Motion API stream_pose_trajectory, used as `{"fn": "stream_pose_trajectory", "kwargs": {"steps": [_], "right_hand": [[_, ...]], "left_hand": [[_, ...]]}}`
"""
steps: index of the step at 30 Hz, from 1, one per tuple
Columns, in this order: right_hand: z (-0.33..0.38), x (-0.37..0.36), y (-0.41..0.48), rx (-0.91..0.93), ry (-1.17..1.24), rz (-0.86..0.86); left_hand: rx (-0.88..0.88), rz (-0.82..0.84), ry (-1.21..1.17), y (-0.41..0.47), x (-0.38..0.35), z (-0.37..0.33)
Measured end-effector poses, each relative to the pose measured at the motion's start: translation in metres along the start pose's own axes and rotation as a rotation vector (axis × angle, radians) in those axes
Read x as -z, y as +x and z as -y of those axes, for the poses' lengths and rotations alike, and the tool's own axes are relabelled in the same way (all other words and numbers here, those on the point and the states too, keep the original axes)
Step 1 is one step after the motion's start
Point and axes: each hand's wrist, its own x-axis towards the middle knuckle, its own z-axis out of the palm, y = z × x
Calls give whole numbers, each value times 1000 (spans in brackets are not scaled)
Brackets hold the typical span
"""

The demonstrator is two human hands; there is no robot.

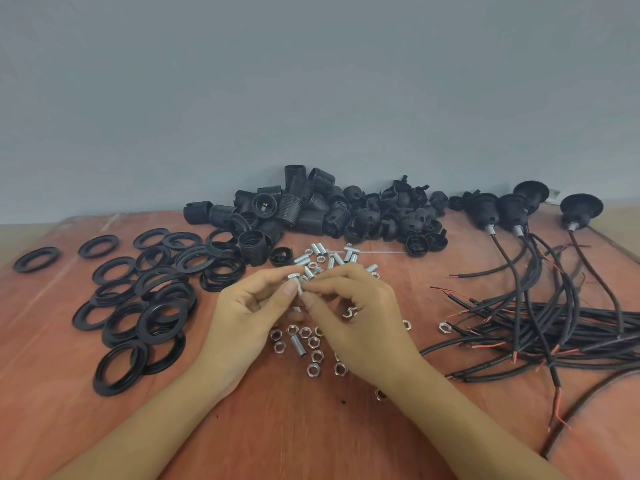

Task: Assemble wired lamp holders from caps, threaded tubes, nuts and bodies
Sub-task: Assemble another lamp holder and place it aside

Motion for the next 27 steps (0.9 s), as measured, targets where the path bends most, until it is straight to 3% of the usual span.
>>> {"fn": "stream_pose_trajectory", "kwargs": {"steps": [5,11,20,27], "right_hand": [[3,-4,1,-160,79,-23],[9,-10,4,-227,246,23],[4,-4,7,-310,342,58],[5,1,8,-362,550,54]], "left_hand": [[4,60,55,-1,2,2],[-127,59,211,-2,6,1],[-90,75,143,-1,4,2],[-75,62,122,-1,4,0]]}}
